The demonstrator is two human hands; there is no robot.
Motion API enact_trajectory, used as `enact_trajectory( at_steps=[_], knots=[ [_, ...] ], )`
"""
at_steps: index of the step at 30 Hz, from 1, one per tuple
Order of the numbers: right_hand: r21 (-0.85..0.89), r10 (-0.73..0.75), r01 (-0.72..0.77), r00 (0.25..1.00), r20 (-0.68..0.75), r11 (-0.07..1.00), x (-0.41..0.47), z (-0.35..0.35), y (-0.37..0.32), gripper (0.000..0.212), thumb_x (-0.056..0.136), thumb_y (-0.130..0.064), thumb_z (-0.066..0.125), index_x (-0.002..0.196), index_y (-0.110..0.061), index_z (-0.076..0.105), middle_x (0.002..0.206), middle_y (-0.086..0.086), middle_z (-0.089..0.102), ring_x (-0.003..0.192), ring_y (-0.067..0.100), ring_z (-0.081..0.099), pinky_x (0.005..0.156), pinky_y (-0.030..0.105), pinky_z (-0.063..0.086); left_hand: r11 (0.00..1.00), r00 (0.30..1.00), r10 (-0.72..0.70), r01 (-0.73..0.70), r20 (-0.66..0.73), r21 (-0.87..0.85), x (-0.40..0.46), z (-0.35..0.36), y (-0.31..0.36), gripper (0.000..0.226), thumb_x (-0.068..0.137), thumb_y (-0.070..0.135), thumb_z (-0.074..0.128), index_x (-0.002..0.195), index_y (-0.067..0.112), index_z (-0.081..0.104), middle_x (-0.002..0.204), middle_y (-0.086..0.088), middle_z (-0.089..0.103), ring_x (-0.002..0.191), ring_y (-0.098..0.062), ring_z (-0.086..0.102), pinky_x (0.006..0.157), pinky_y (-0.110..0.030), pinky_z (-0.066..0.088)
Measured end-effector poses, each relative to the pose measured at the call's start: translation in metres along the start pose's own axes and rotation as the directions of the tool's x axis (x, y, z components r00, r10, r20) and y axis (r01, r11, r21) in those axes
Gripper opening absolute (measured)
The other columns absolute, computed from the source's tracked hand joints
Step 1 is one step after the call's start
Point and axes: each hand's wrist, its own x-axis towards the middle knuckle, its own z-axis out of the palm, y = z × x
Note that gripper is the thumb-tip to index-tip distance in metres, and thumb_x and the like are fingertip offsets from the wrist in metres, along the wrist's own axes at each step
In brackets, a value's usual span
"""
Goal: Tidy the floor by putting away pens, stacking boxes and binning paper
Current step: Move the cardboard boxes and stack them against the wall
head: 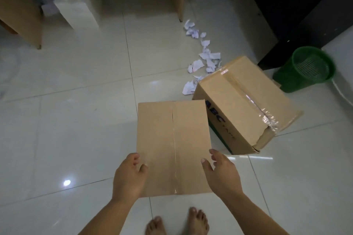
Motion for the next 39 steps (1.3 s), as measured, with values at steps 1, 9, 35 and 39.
enact_trajectory(
  at_steps=[1, 9, 35, 39],
  knots=[
    [-0.017, 0.005, -0.005, 1.000, 0.004, 1.000, 0.013, 0.012, 0.008, 0.051, 0.095, -0.047, 0.052, 0.140, -0.026, 0.045, 0.133, -0.003, 0.058, 0.118, 0.016, 0.056, 0.096, 0.033, 0.049, 1.000, 1.000, -0.010, 0.010, 0.005, 0.015, 0.013, 0.010, -0.011, 0.039, 0.086, 0.022, 0.064, 0.124, 0.018, 0.056, 0.120, -0.001, 0.064, 0.105, -0.018, 0.060, 0.089, -0.029, 0.045],
    [-0.050, 0.092, -0.095, 0.993, -0.072, 0.994, 0.083, 0.081, 0.052, 0.065, 0.097, -0.053, 0.041, 0.149, -0.016, 0.028, 0.144, 0.011, 0.046, 0.128, 0.032, 0.048, 0.096, 0.044, 0.045, 0.998, 0.997, -0.050, 0.052, -0.057, 0.028, 0.085, 0.077, -0.057, 0.072, 0.083, 0.039, 0.067, 0.143, 0.017, 0.035, 0.137, -0.011, 0.049, 0.118, -0.032, 0.054, 0.093, -0.043, 0.048],
    [0.232, 0.027, -0.036, 0.999, 0.041, 0.972, 0.015, -0.006, -0.035, 0.060, 0.097, -0.046, 0.048, 0.145, -0.015, 0.031, 0.141, 0.008, 0.048, 0.128, 0.028, 0.048, 0.101, 0.041, 0.040, 0.997, 0.989, -0.039, 0.028, -0.140, -0.077, 0.032, -0.051, 0.018, 0.036, 0.092, 0.041, 0.054, 0.121, 0.020, 0.050, 0.114, -0.001, 0.062, 0.101, -0.027, 0.059, 0.078, -0.035, 0.046],
    [0.216, -0.017, 0.017, 1.000, -0.004, 0.976, -0.014, -0.067, -0.064, 0.057, 0.096, -0.049, 0.048, 0.141, -0.015, 0.038, 0.136, 0.009, 0.054, 0.122, 0.030, 0.051, 0.095, 0.040, 0.043, 0.996, 0.987, -0.002, -0.012, -0.164, -0.085, -0.007, -0.103, 0.053, 0.040, 0.091, 0.046, 0.053, 0.123, 0.021, 0.050, 0.116, 0.000, 0.061, 0.103, -0.026, 0.059, 0.078, -0.035, 0.045]
  ],
)
